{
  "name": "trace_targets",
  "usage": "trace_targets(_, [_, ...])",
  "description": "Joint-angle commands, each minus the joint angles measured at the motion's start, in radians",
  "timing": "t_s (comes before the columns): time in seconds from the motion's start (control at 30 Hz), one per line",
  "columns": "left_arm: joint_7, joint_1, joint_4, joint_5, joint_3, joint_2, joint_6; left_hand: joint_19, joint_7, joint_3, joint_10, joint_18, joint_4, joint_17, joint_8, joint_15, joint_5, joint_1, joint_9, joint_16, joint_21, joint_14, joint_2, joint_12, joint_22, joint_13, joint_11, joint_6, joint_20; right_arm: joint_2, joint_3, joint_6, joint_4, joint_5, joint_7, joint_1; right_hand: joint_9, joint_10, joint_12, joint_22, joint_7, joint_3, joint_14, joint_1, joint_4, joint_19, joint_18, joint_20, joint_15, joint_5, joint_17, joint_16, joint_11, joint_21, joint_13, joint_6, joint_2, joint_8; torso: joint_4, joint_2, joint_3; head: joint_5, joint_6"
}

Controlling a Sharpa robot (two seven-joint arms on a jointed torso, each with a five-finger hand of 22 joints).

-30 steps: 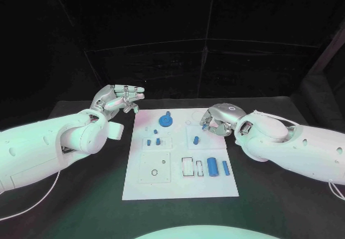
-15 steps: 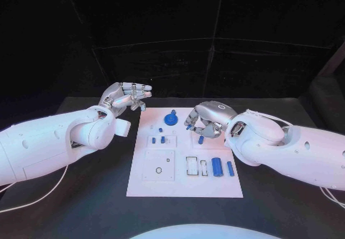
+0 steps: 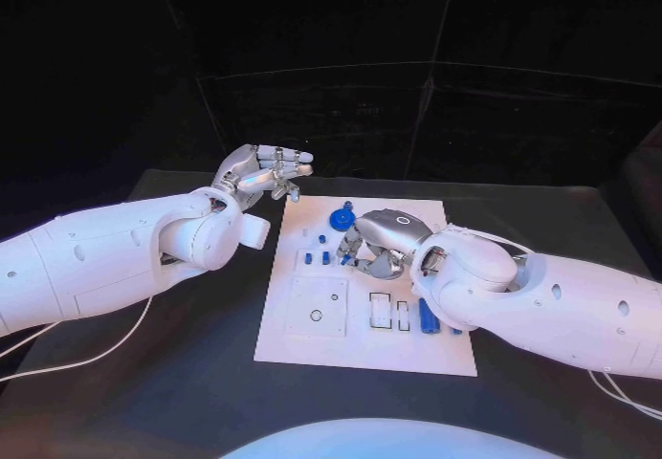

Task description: Assemble the parts on the task board

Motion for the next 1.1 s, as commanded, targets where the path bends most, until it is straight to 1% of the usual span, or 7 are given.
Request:
trace_targets(0.03, [0.003, 0.001, -0.001, 0.003, 0.001, 0.003, 0.012, -0.006, 0.004, -0.007, -0.006, 0.020, 0.001, 0.000, 0.004, 0.000, 0.002, 0.004, -0.002, -0.006, -0.005, -0.008, 0.008, 0.005, -0.001, 0.001, -0.001, -0.004, 0.001, 0.014, -0.002, 0.023, -0.009, -0.023, 0.017, -0.010, 0.002, 0.006, -0.001, 0.000, 0.000, 0.006, 0.044, -0.010, -0.002, 0.008, -0.001, 0.000, -0.002, -0.003, 0.001, 0.003, 0.002, 0.006, -0.001, 0.007, 0.000, -0.001, -0.0027, 0.000, 0.0012, 0.006, -0.004])
trace_targets(0.2, [0.002, 0.002, -0.001, 0.003, 0.001, 0.005, 0.013, -0.006, 0.004, -0.007, -0.006, 0.020, 0.001, 0.000, 0.004, 0.000, 0.002, 0.004, -0.002, -0.006, -0.005, -0.008, 0.008, 0.005, -0.001, 0.001, -0.001, -0.004, 0.001, 0.022, -0.028, 0.031, -0.012, -0.034, 0.020, -0.020, 0.002, 0.006, -0.001, 0.001, 0.000, 0.006, 0.044, -0.010, -0.003, 0.009, -0.001, 0.000, -0.002, -0.002, 0.001, 0.004, 0.002, 0.007, -0.001, 0.007, 0.000, -0.001, -0.0011, 0.000, 0.0007, 0.013, -0.008])
trace_targets(0.3, [0.002, 0.002, -0.002, 0.003, 0.001, 0.006, 0.014, -0.006, 0.004, -0.007, -0.006, 0.020, 0.001, 0.000, 0.004, 0.000, 0.002, 0.004, -0.002, -0.006, -0.005, -0.008, 0.008, 0.005, -0.001, 0.001, -0.001, -0.004, 0.001, 0.027, -0.037, 0.036, -0.017, -0.038, 0.021, -0.024, 0.001, 0.006, -0.001, 0.001, 0.000, 0.007, 0.044, -0.012, -0.003, 0.009, -0.001, 0.000, -0.002, -0.002, 0.002, 0.004, 0.002, 0.007, -0.001, 0.007, -0.001, -0.001, -0.0030, 0.000, 0.0020, 0.017, -0.009])
trace_targets(0.37, [0.002, 0.002, -0.003, 0.003, 0.001, 0.007, 0.014, -0.006, 0.004, -0.007, -0.006, 0.020, 0.001, 0.000, 0.004, 0.000, 0.002, 0.004, -0.002, -0.006, -0.005, -0.008, 0.008, 0.005, -0.001, 0.001, -0.001, -0.004, 0.001, 0.031, -0.041, 0.038, -0.020, -0.040, 0.021, -0.028, 0.001, 0.006, -0.001, 0.001, 0.000, 0.007, 0.044, -0.012, -0.003, 0.009, -0.001, 0.000, -0.002, -0.002, 0.002, 0.004, 0.002, 0.007, -0.001, 0.007, -0.001, -0.001, -0.0023, 0.000, 0.0021, 0.018, -0.012])
trace_targets(0.6, [0.001, 0.002, -0.006, 0.003, 0.001, 0.011, 0.016, -0.007, 0.004, -0.007, -0.008, 0.020, 0.000, -0.001, 0.004, 0.000, 0.002, 0.005, -0.002, -0.006, -0.006, -0.009, 0.008, 0.007, -0.002, 0.002, 0.000, -0.006, 0.002, 0.042, -0.046, 0.041, -0.027, -0.045, 0.021, -0.038, 0.001, 0.006, -0.002, 0.001, 0.000, 0.007, 0.044, -0.013, -0.003, 0.009, -0.001, 0.000, -0.002, -0.002, 0.001, 0.004, 0.002, 0.007, -0.001, 0.007, -0.001, -0.001, -0.0010, 0.000, 0.0021, 0.022, -0.015])
trace_targets(0.77, [0.001, 0.002, -0.008, 0.003, 0.001, 0.012, 0.017, -0.007, 0.004, -0.007, -0.008, 0.020, 0.000, -0.001, 0.004, 0.000, 0.002, 0.005, -0.002, -0.006, -0.006, -0.009, 0.008, 0.007, -0.002, 0.002, 0.000, -0.006, 0.002, 0.047, -0.047, 0.044, -0.029, -0.046, 0.023, -0.042, 0.001, 0.006, -0.002, 0.001, 0.000, 0.007, 0.044, -0.013, -0.004, 0.009, -0.001, 0.000, -0.002, -0.002, 0.001, 0.004, 0.002, 0.007, -0.001, 0.007, -0.001, -0.001, -0.0012, -0.001, 0.0008, 0.023, -0.018])
trace_targets(1.1, [-0.002, 0.002, -0.012, 0.003, 0.001, 0.012, 0.019, -0.007, 0.004, -0.007, -0.008, 0.020, 0.000, -0.001, 0.004, 0.000, 0.002, 0.005, -0.002, -0.006, -0.006, -0.009, 0.008, 0.007, -0.002, 0.002, 0.000, -0.006, 0.002, 0.048, -0.047, 0.050, -0.025, -0.049, 0.029, -0.046, 0.001, 0.006, -0.002, 0.002, 0.000, 0.007, 0.044, -0.014, -0.004, 0.009, -0.001, 0.000, -0.002, -0.001, 0.002, 0.004, 0.002, 0.007, -0.001, 0.007, -0.001, -0.002, -0.0019, 0.000, 0.0010, 0.029, -0.021])
